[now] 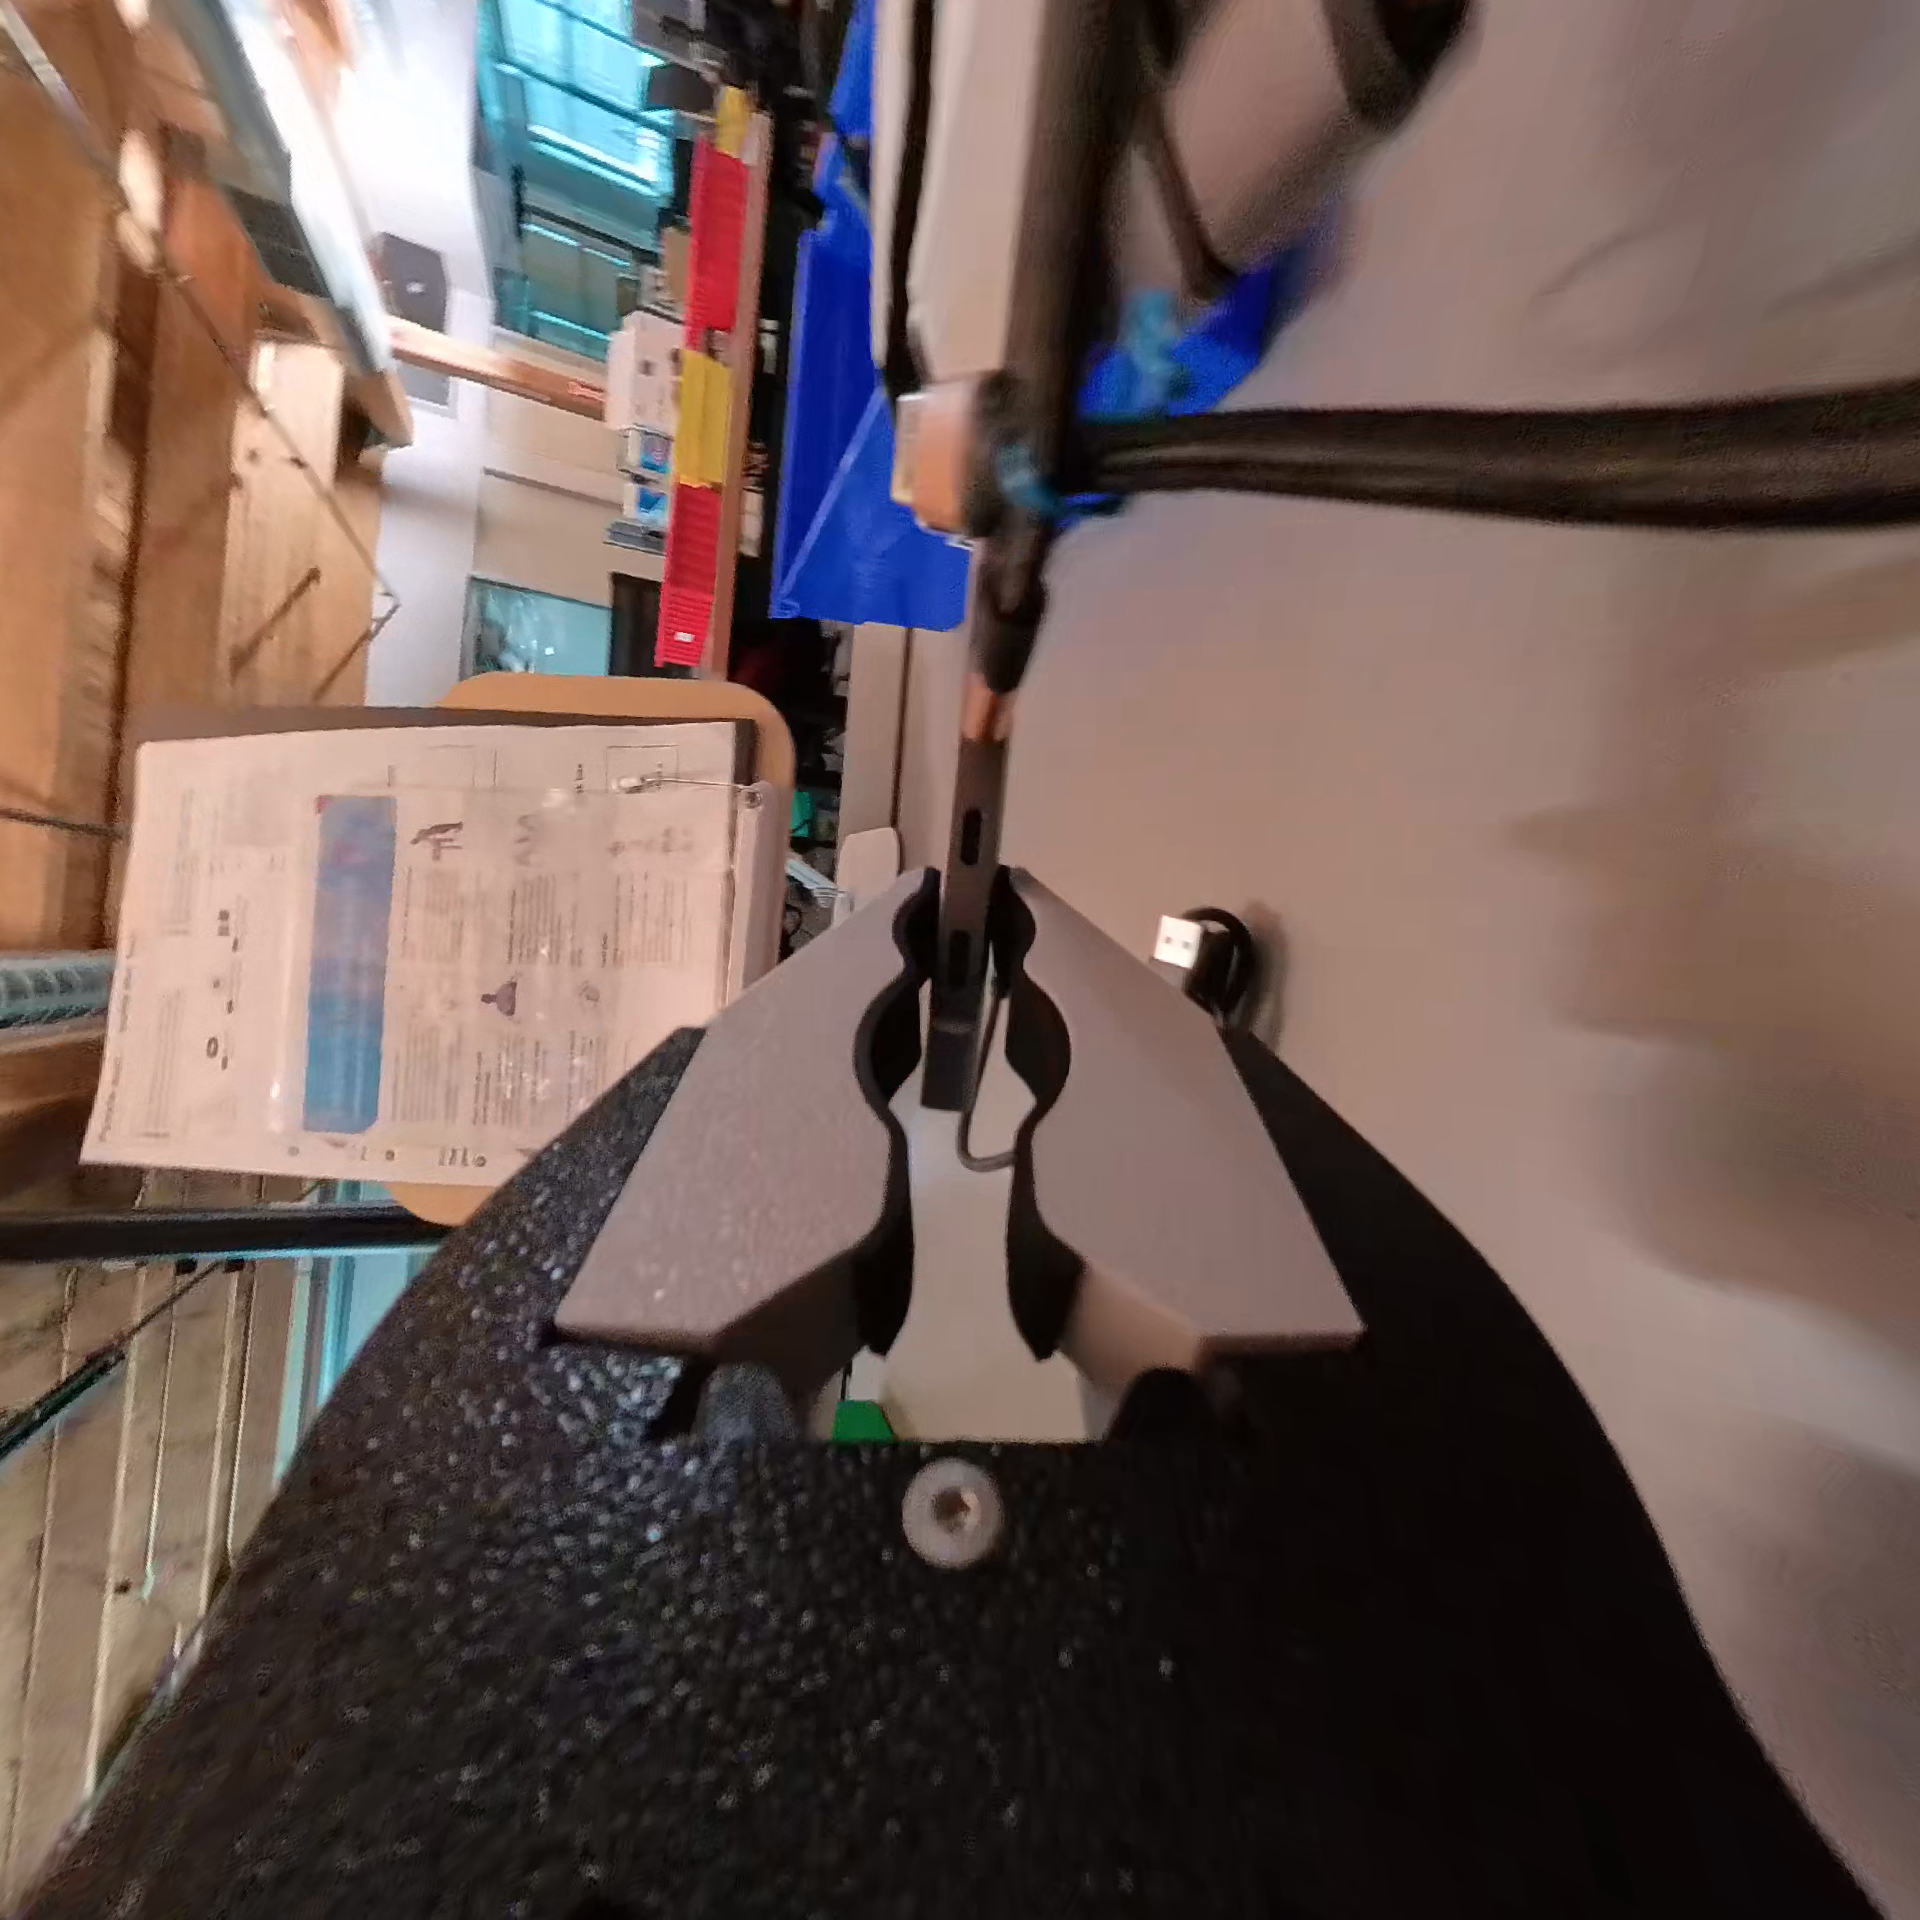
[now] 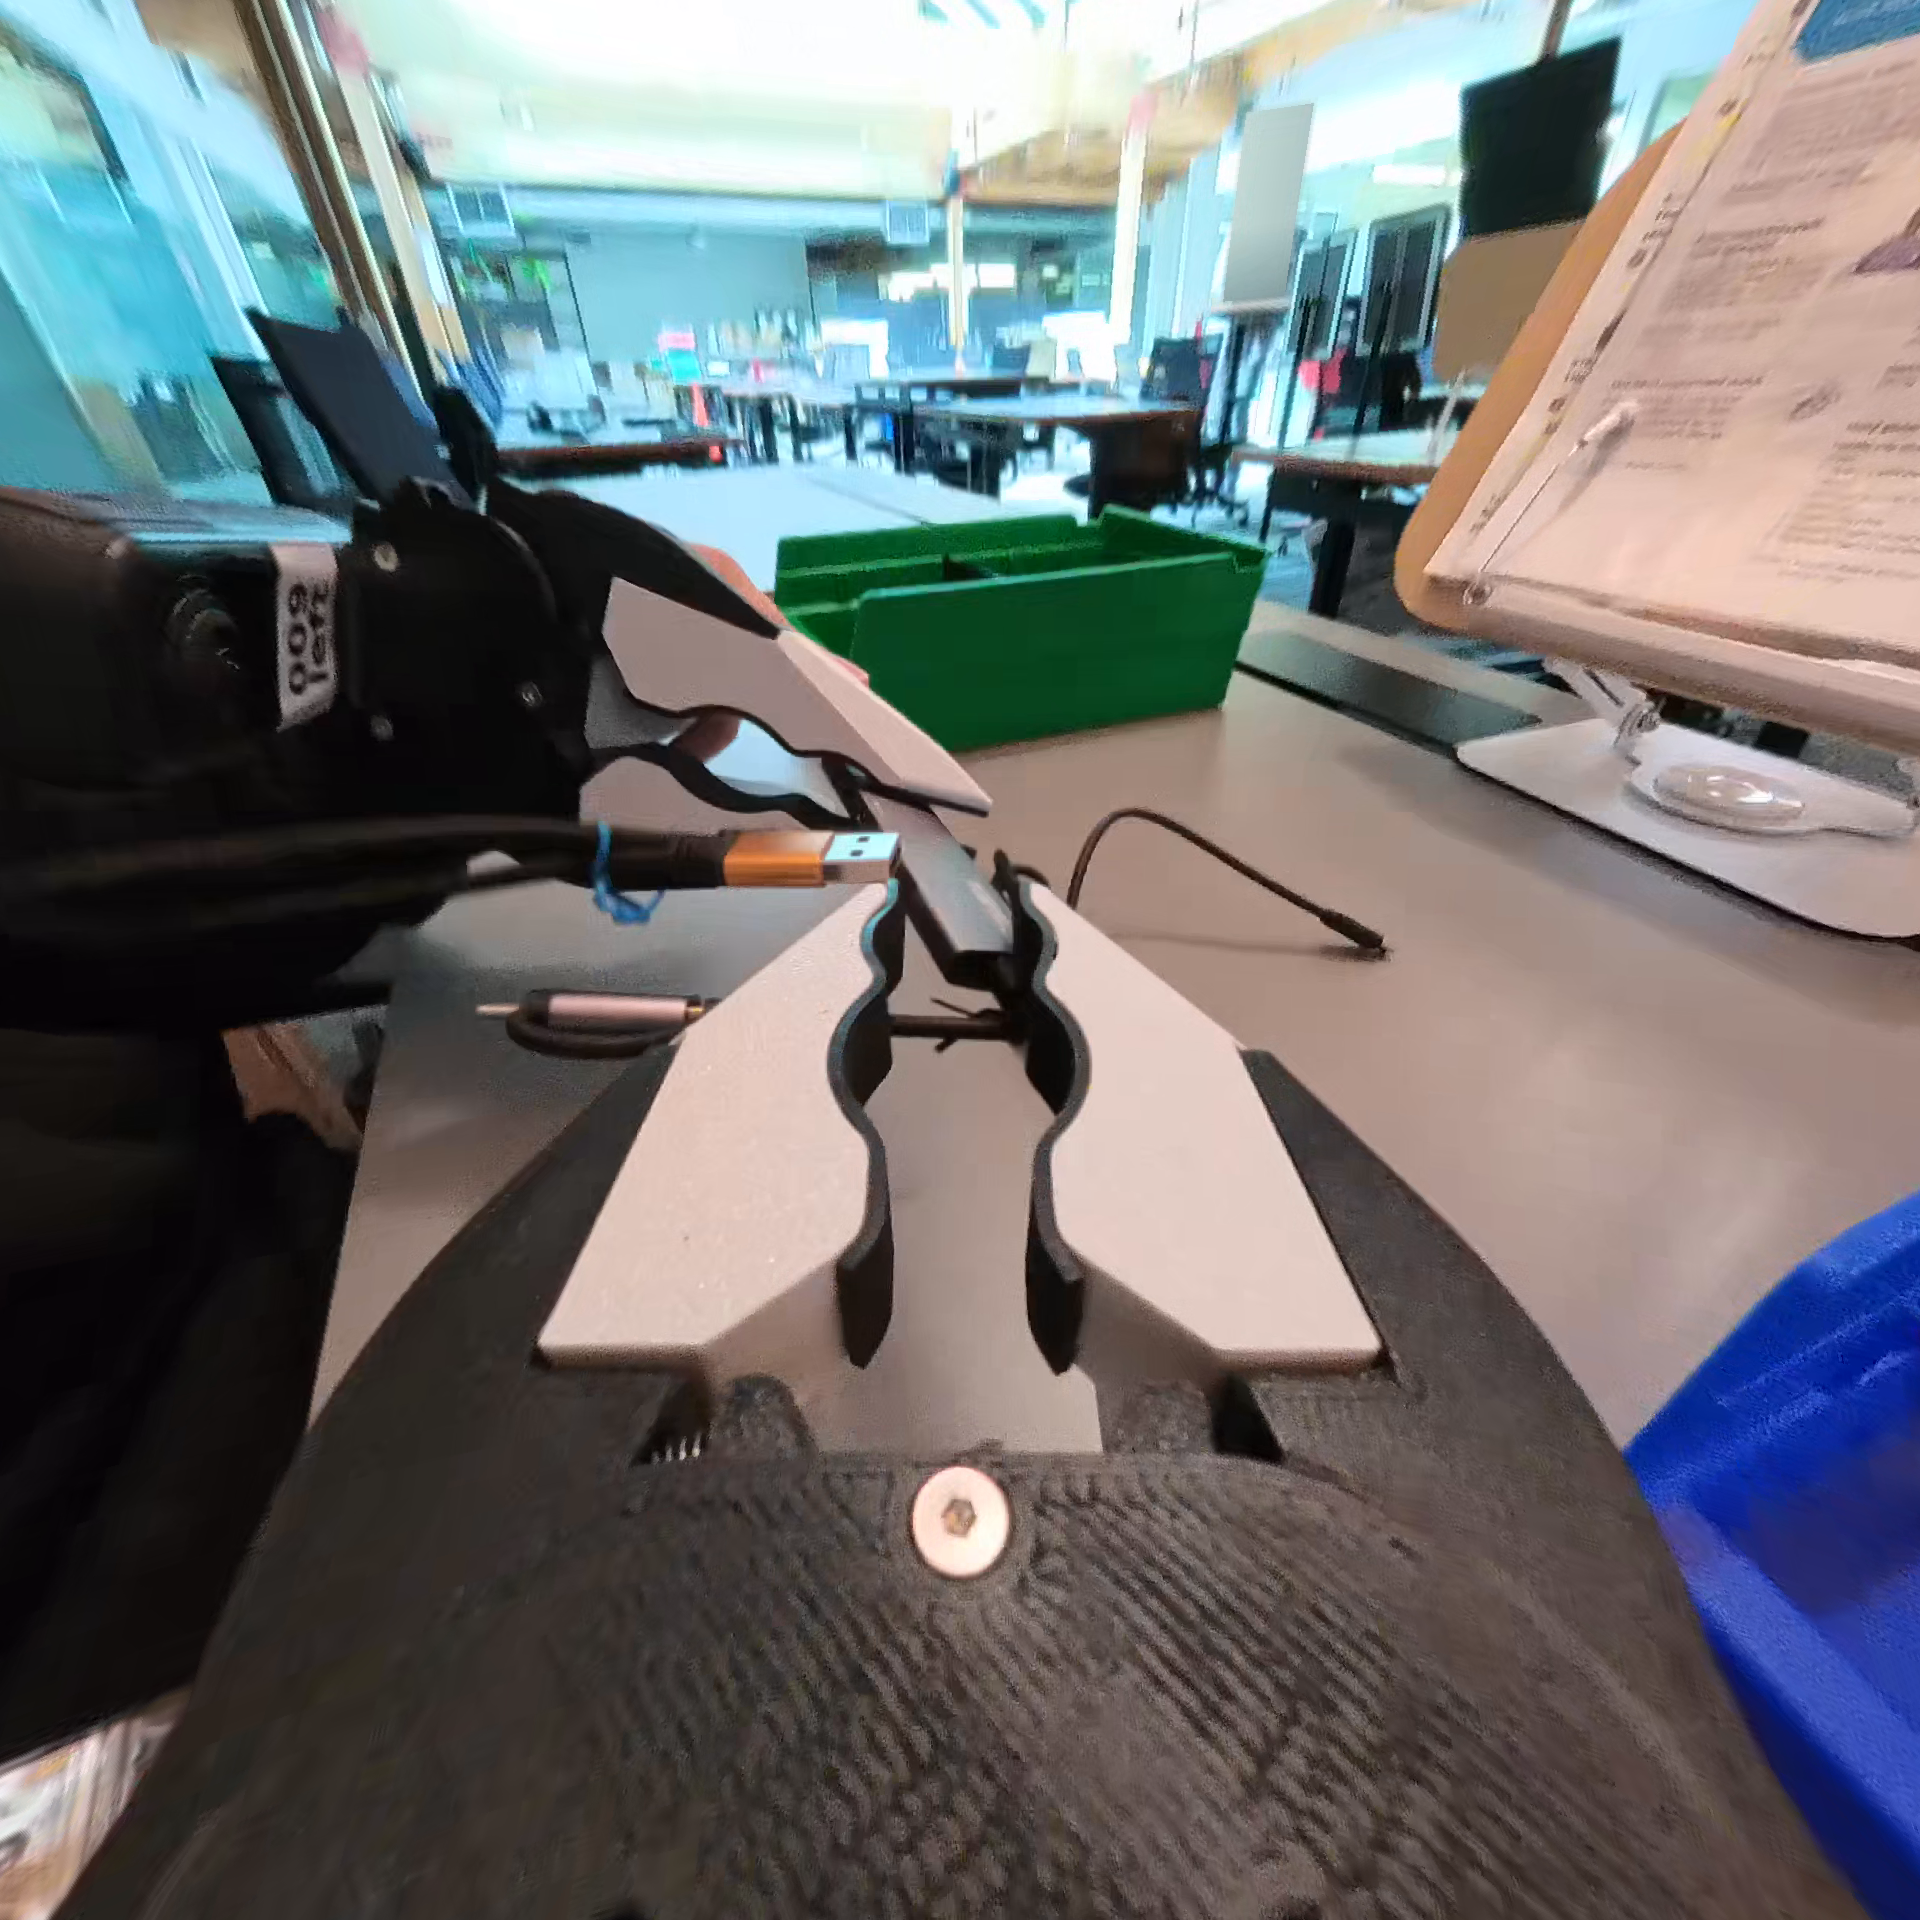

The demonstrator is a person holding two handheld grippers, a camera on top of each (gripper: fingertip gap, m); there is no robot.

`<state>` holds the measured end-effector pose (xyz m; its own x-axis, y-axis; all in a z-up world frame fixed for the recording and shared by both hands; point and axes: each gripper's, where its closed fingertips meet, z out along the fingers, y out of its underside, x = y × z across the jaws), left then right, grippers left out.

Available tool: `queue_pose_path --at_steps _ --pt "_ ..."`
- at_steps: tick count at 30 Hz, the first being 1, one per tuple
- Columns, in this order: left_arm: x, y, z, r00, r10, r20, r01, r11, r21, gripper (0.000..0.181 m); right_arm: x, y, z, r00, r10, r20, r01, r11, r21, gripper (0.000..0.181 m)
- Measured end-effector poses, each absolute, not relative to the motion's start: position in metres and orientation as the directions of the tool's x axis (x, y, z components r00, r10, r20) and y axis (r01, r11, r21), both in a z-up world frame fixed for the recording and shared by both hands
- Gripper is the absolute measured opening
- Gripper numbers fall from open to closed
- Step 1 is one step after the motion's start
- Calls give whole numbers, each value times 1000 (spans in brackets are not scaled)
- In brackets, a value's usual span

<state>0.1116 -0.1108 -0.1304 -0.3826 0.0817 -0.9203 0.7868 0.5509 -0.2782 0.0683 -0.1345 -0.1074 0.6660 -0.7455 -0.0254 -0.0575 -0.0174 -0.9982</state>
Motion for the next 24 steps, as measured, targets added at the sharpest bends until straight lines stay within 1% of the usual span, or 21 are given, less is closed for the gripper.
queue_pose_path --at_steps 1,2,4,6,9,11,14,17,19,21,24 --pt "113 -112 -126 -383 52 -922 786 543 -295 7 68 -135 -106 665 -746 -21 -41 -8 -999 21" --pt "114 -112 -122 -360 33 -932 793 537 -287 7 68 -136 -104 663 -749 -4 -15 -8 -1000 24" --pt "114 -114 -118 -271 35 -962 828 518 -214 6 68 -140 -97 639 -768 27 36 -5 -999 33" --pt "115 -115 -118 -227 40 -973 846 502 -177 6 66 -147 -89 616 -785 63 67 -28 -997 51" --pt "121 -112 -123 -185 79 -980 854 506 -120 6 56 -167 -67 560 -820 119 129 -55 -990 59" --pt "120 -112 -128 -203 108 -973 861 492 -125 6 49 -175 -60 553 -822 134 126 -77 -989 58" --pt "108 -118 -126 -199 107 -974 893 428 -135 6 47 -163 -83 607 -780 150 29 -168 -985 61" --pt "98 -124 -122 -141 109 -984 921 379 -90 6 55 -147 -102 647 -756 93 -44 -159 -986 56" --pt "97 -125 -121 -87 110 -990 926 376 -40 6 58 -144 -113 653 -753 74 -91 -175 -980 59" --pt "96 -125 -122 -78 106 -991 928 370 -34 6 58 -142 -120 664 -744 75 -109 -196 -975 56" --pt "95 -124 -120 -75 84 -994 930 365 -40 7 60 -143 -117 657 -750 72 -89 -172 -981 49"
